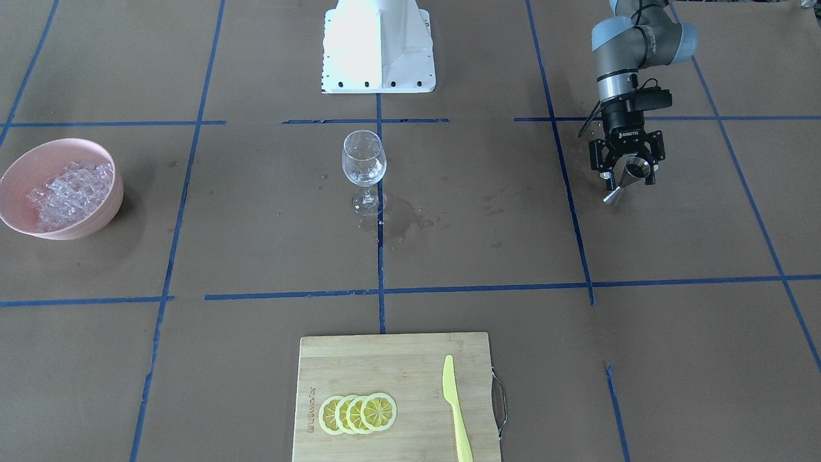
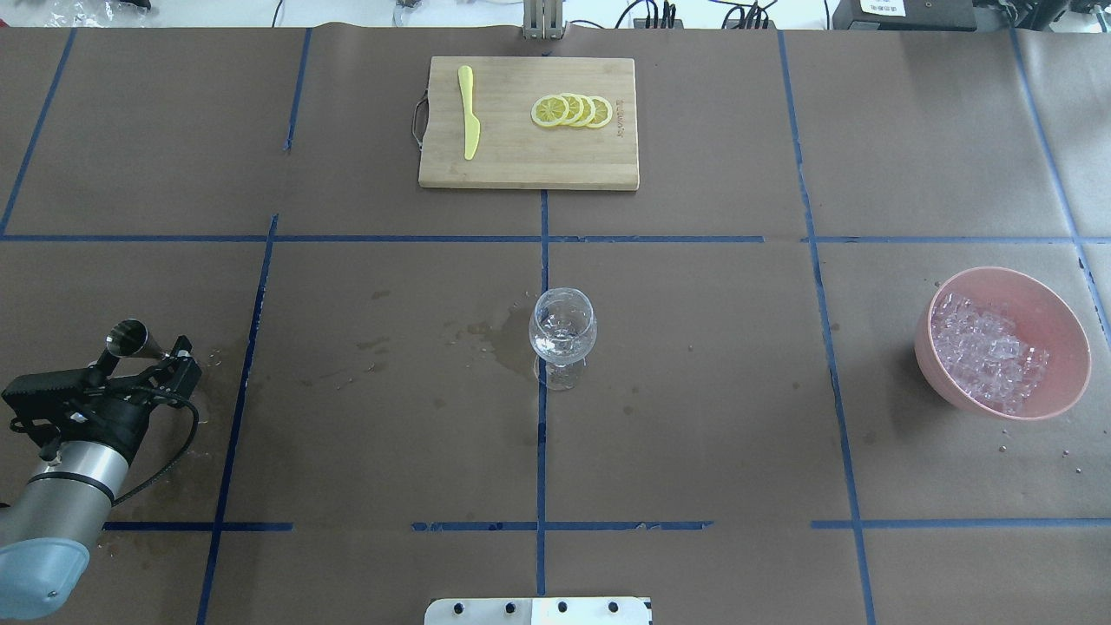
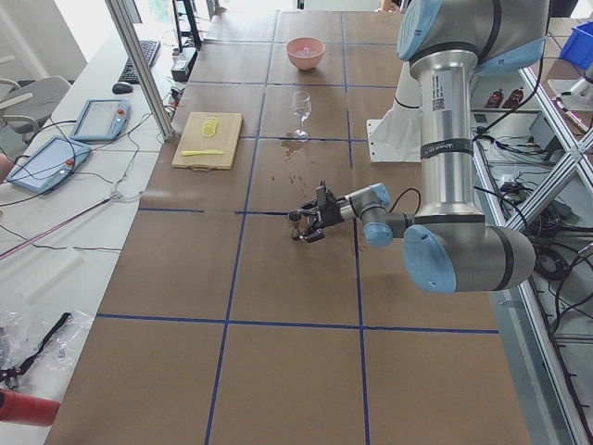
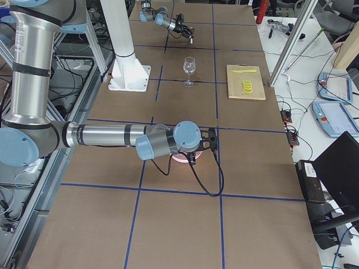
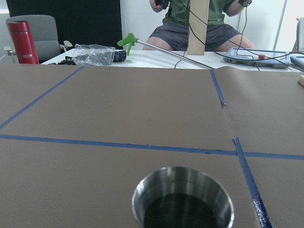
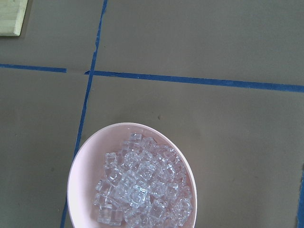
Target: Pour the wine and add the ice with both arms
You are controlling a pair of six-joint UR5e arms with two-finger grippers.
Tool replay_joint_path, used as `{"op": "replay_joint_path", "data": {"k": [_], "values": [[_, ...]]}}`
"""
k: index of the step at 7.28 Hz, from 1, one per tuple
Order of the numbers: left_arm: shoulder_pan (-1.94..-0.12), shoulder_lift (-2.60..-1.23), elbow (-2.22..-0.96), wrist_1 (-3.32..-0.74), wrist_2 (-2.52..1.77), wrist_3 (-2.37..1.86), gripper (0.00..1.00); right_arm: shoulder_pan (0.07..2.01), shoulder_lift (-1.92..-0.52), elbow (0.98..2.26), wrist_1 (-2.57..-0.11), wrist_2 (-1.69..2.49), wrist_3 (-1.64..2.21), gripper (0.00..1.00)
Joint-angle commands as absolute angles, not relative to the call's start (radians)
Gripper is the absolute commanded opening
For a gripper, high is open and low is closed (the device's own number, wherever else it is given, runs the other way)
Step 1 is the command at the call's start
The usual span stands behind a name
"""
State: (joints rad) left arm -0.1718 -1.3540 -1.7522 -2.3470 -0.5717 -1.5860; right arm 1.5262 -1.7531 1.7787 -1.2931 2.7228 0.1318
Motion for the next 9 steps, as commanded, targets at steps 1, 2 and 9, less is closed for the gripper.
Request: {"op": "replay_joint_path", "data": {"k": [1,2,9], "values": [[-0.172,-1.368,-1.730,-2.347,-0.569,-1.586,0.69,1.525,-1.758,1.784,-1.293,2.723,0.132,1.00],[-0.172,-1.368,-1.735,-2.347,-0.569,-1.586,0.53,1.525,-1.759,1.790,-1.293,2.723,0.132,1.00],[-0.176,-1.417,-1.876,-2.402,-0.528,-1.440,0.00,1.525,-1.761,1.795,-1.293,2.724,0.149,1.00]]}}
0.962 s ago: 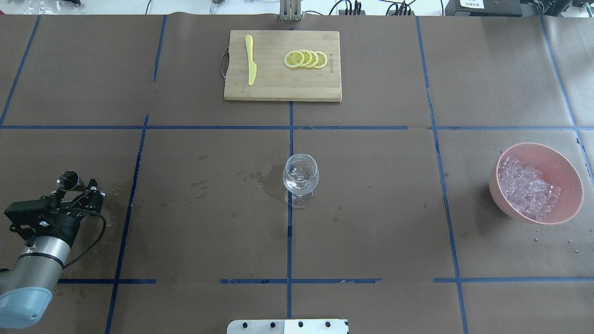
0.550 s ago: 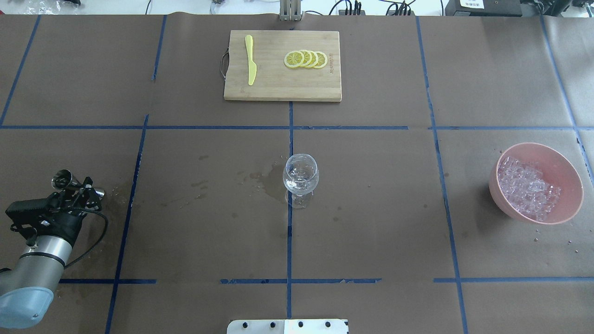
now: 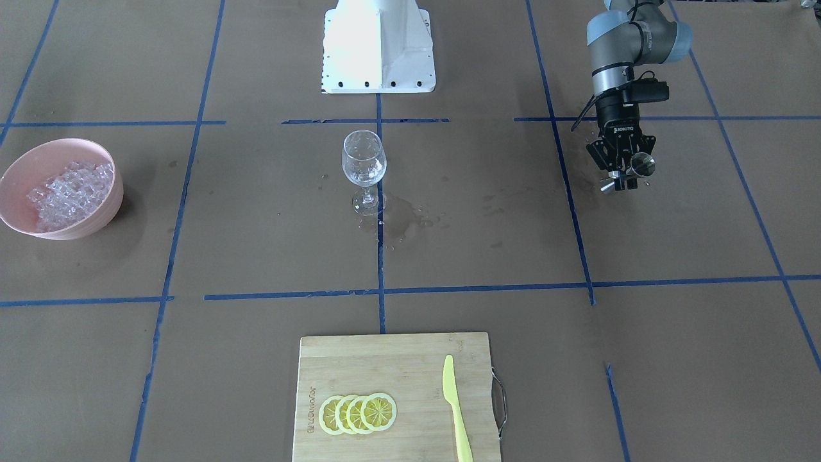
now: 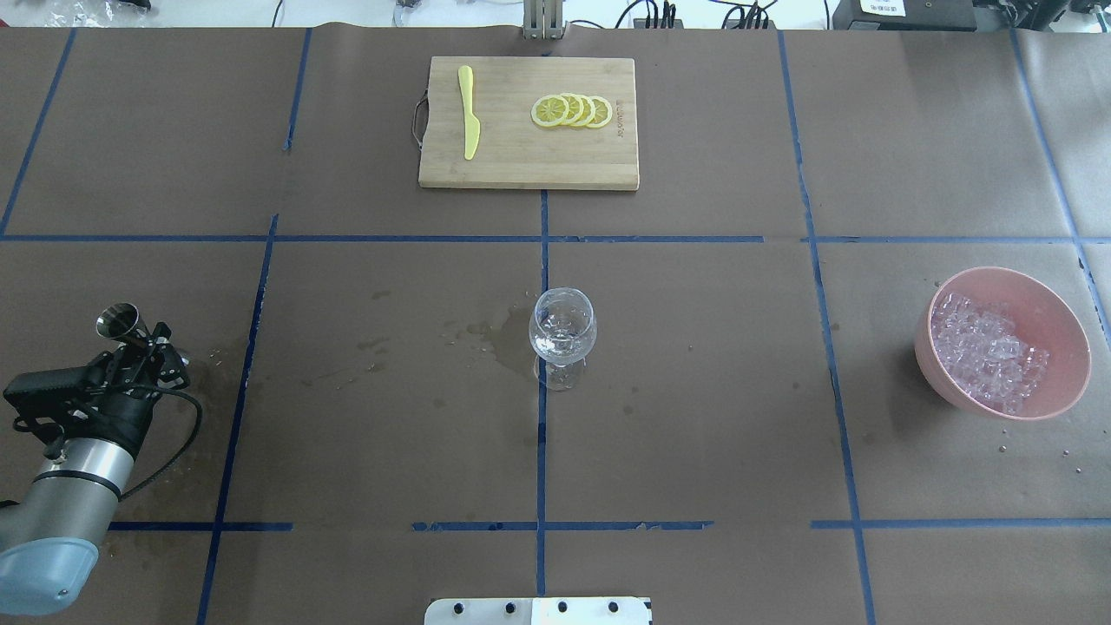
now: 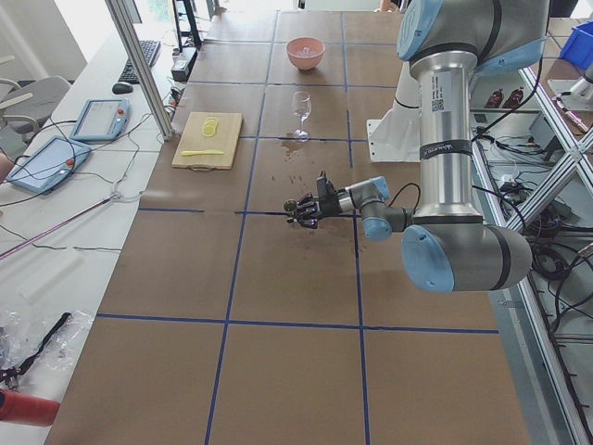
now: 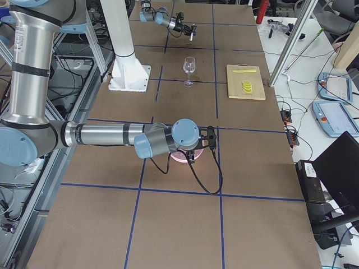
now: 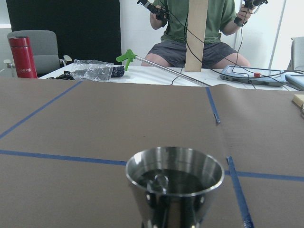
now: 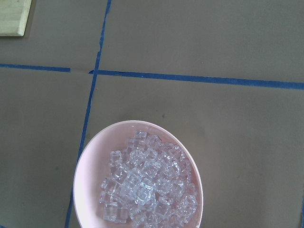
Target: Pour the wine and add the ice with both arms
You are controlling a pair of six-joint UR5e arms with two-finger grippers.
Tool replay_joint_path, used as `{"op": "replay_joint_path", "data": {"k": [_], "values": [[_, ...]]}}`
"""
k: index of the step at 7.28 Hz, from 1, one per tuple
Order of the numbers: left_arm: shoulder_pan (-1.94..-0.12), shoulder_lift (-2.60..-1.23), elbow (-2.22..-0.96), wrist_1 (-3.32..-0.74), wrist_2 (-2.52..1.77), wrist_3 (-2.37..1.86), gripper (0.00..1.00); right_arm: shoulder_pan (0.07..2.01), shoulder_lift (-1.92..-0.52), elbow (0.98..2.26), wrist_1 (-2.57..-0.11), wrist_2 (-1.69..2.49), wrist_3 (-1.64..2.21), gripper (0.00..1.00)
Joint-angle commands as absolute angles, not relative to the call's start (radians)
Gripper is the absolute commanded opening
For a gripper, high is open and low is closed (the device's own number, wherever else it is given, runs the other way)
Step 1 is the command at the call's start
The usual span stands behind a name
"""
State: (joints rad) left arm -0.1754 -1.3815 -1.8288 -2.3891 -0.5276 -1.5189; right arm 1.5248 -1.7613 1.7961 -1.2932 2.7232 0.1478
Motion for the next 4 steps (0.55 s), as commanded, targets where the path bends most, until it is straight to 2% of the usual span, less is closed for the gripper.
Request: {"op": "replay_joint_path", "data": {"k": [1,4], "values": [[-0.173,-1.480,-1.862,-2.404,-0.528,-1.412,0.00,1.525,-1.761,1.795,-1.295,2.726,0.149,1.00],[-0.170,-1.676,-1.885,-2.401,-0.534,-1.341,0.00,1.525,-1.761,1.793,-1.292,2.723,0.143,1.00]]}}
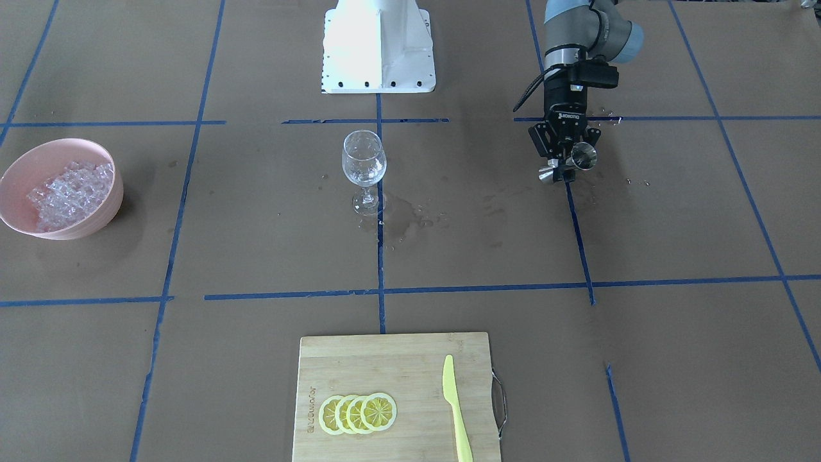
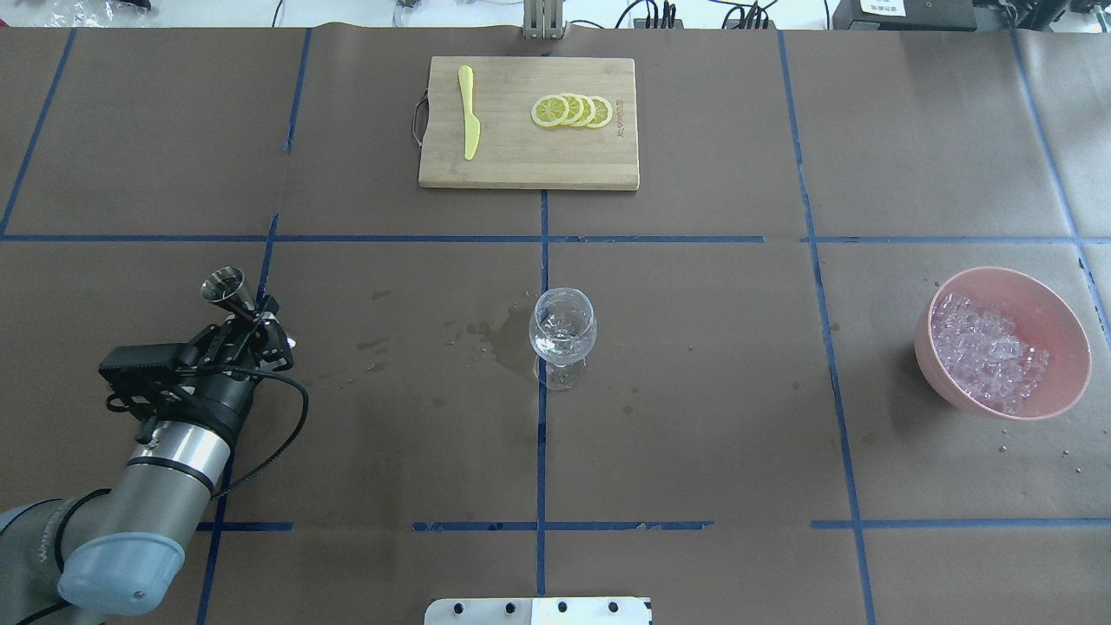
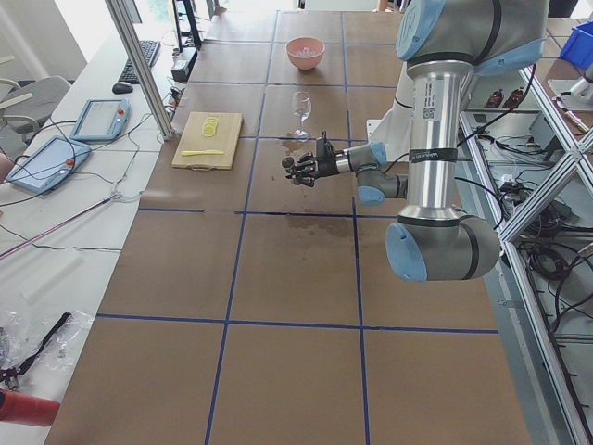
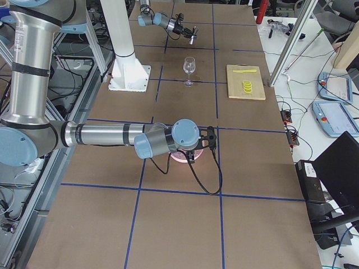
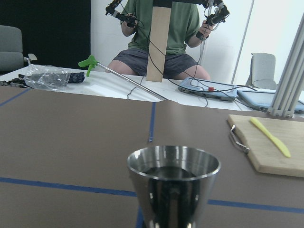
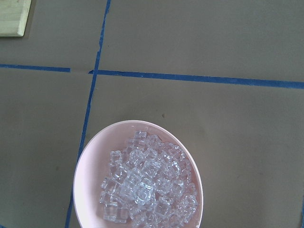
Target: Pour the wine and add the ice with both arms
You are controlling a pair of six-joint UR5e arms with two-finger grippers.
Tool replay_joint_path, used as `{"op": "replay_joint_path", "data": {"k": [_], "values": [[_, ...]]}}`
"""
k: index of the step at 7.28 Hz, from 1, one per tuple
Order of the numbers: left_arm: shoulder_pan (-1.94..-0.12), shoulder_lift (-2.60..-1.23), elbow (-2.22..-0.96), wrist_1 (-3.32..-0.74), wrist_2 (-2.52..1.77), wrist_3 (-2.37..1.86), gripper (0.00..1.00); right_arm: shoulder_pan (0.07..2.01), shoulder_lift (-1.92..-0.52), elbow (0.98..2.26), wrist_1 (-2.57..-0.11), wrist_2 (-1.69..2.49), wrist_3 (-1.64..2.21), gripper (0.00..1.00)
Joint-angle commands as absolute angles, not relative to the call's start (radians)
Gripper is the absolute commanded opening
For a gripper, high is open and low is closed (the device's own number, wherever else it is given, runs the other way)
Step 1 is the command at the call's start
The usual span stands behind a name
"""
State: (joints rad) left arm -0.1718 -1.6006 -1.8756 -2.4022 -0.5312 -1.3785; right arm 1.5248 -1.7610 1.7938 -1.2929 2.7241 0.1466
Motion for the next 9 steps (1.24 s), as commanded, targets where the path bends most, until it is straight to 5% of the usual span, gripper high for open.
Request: {"op": "replay_joint_path", "data": {"k": [1,9], "values": [[-0.170,-1.774,-1.878,-2.393,-0.534,-1.278,0.00,1.525,-1.759,1.796,-1.292,2.724,0.144,1.00],[-0.100,-1.965,-1.867,-2.391,-0.532,-0.902,0.00,1.525,-1.759,1.796,-1.232,2.721,0.149,1.00]]}}
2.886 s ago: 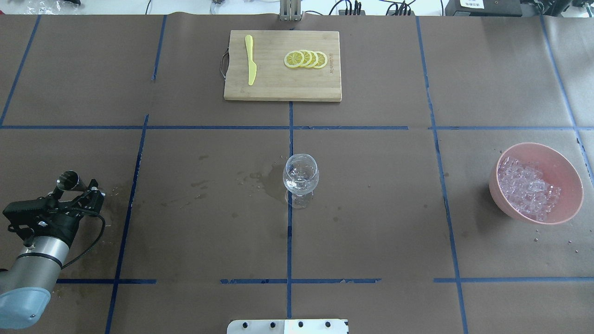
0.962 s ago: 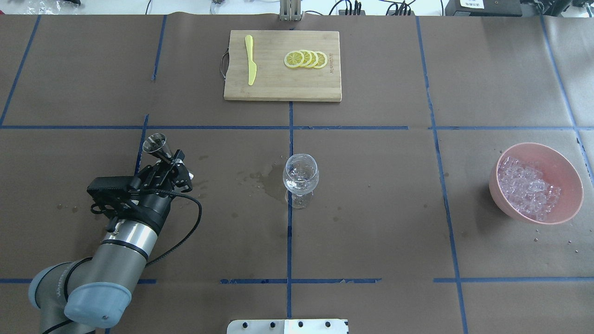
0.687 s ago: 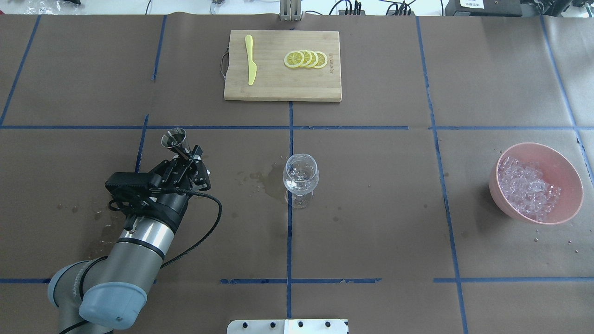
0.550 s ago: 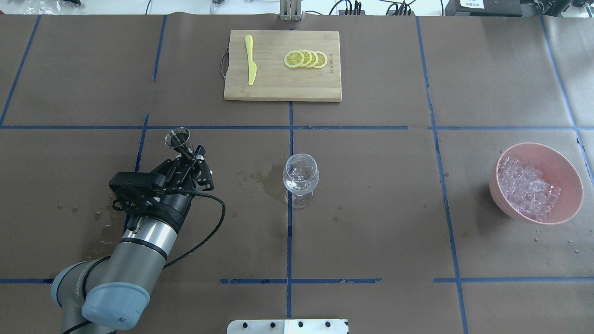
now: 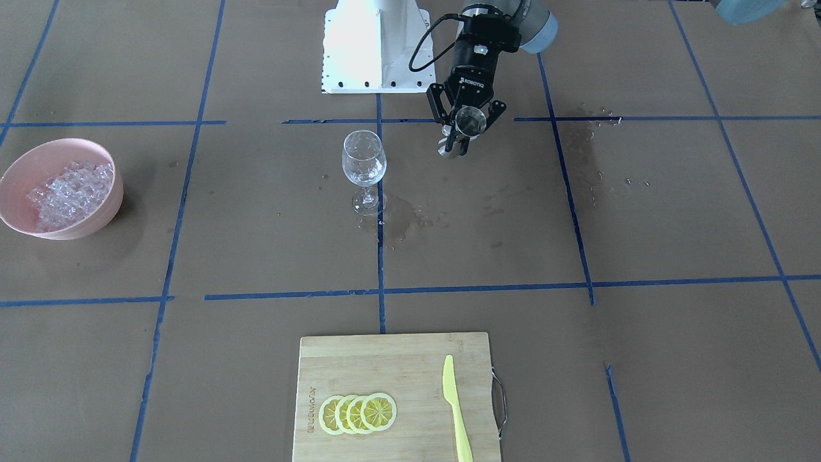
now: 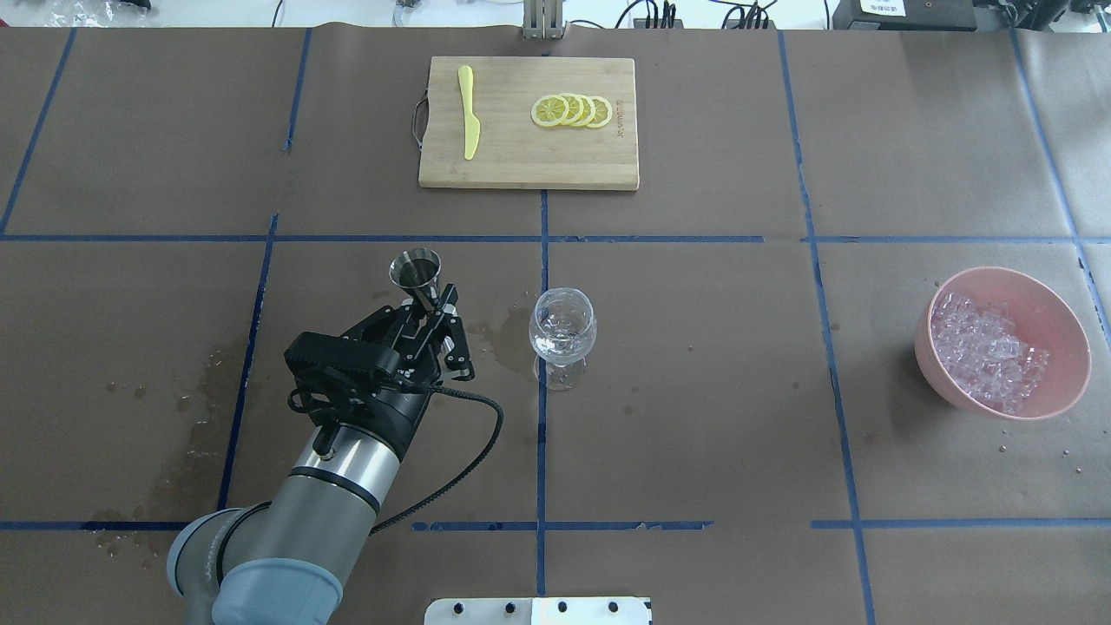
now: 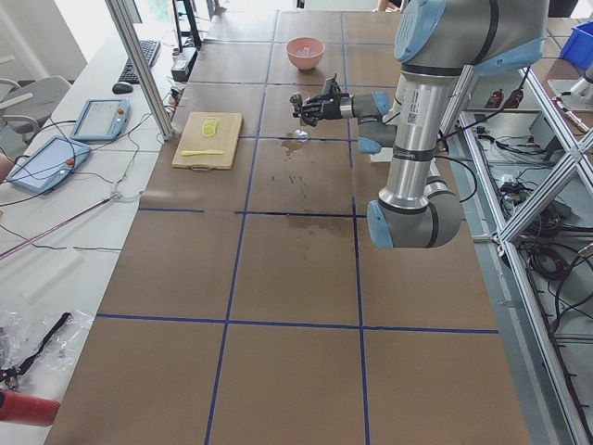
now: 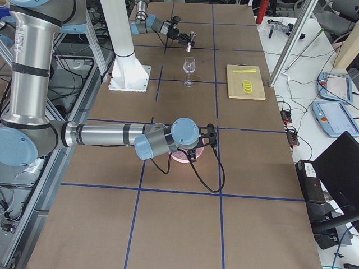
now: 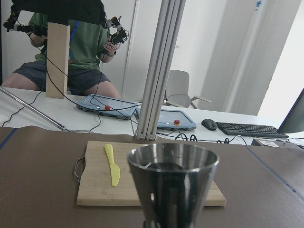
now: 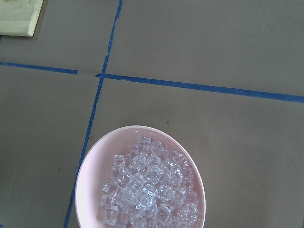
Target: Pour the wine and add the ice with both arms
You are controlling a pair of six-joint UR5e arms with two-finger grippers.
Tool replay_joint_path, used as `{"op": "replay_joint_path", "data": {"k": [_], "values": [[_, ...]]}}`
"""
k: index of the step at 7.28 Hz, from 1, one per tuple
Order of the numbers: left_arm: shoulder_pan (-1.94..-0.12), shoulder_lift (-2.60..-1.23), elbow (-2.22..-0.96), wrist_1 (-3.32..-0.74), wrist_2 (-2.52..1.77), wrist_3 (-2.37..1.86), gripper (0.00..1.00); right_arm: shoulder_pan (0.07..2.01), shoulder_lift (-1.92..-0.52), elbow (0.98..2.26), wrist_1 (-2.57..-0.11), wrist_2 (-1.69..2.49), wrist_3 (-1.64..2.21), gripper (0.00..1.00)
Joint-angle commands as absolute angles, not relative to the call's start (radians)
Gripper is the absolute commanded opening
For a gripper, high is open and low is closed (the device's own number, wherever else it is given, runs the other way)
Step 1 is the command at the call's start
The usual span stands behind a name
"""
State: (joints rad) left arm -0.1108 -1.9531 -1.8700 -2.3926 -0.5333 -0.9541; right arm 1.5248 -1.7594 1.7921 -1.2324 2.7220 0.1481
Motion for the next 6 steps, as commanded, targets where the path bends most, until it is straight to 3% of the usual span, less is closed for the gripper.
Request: {"op": "replay_joint_path", "data": {"k": [1,6], "values": [[-0.097,-1.970,-1.870,-2.391,-0.531,-0.790,0.00,1.525,-1.759,1.796,-1.226,2.721,0.149,1.00],[-0.069,-2.040,-1.832,-2.390,-0.535,-0.496,0.00,1.525,-1.759,1.819,-1.224,2.723,0.152,1.00]]}}
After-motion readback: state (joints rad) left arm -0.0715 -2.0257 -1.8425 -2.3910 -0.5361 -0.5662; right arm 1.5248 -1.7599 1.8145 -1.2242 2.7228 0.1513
